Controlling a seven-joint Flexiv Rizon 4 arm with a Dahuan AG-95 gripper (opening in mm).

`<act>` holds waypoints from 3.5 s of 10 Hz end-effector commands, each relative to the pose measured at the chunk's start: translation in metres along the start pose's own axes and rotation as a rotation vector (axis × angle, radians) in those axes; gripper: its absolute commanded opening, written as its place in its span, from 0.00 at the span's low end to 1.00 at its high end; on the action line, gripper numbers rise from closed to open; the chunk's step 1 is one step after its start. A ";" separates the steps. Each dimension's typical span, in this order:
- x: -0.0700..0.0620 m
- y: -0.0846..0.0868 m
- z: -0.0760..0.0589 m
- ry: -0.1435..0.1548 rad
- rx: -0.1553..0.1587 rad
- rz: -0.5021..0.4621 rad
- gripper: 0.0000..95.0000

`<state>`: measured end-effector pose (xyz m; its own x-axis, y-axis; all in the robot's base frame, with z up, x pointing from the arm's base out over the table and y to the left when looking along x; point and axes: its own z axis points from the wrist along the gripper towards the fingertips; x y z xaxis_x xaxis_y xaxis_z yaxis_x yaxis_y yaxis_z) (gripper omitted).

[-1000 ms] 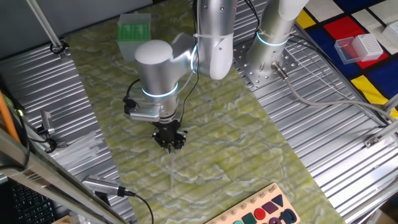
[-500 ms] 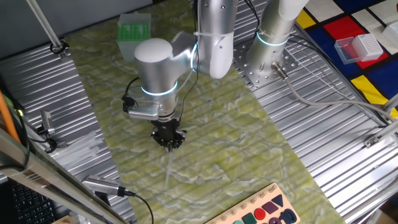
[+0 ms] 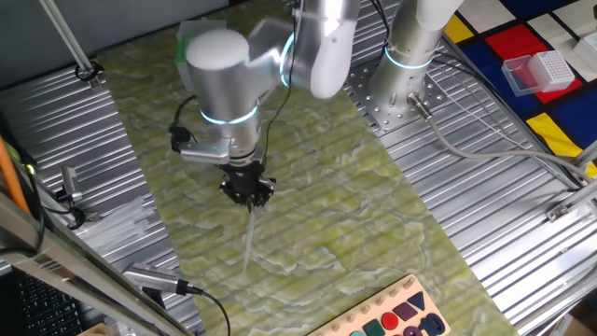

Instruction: Insert a large pipette tip into the holder for large pipette tips

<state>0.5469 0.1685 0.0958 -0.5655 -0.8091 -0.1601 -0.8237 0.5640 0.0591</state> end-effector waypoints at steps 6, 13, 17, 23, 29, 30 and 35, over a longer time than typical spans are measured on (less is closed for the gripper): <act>0.026 -0.077 -0.108 0.358 0.114 -0.245 0.00; 0.027 -0.080 -0.102 0.399 0.088 -0.277 0.00; 0.027 -0.080 -0.102 0.423 0.128 -0.192 0.00; 0.027 -0.080 -0.102 0.475 0.137 -0.286 0.00; 0.126 -0.122 -0.150 0.579 0.090 -0.380 0.00; 0.143 -0.125 -0.158 0.592 0.088 -0.399 0.00; 0.208 -0.131 -0.182 0.644 0.095 -0.472 0.00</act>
<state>0.5297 -0.1008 0.2332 -0.1023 -0.8865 0.4512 -0.9910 0.1301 0.0309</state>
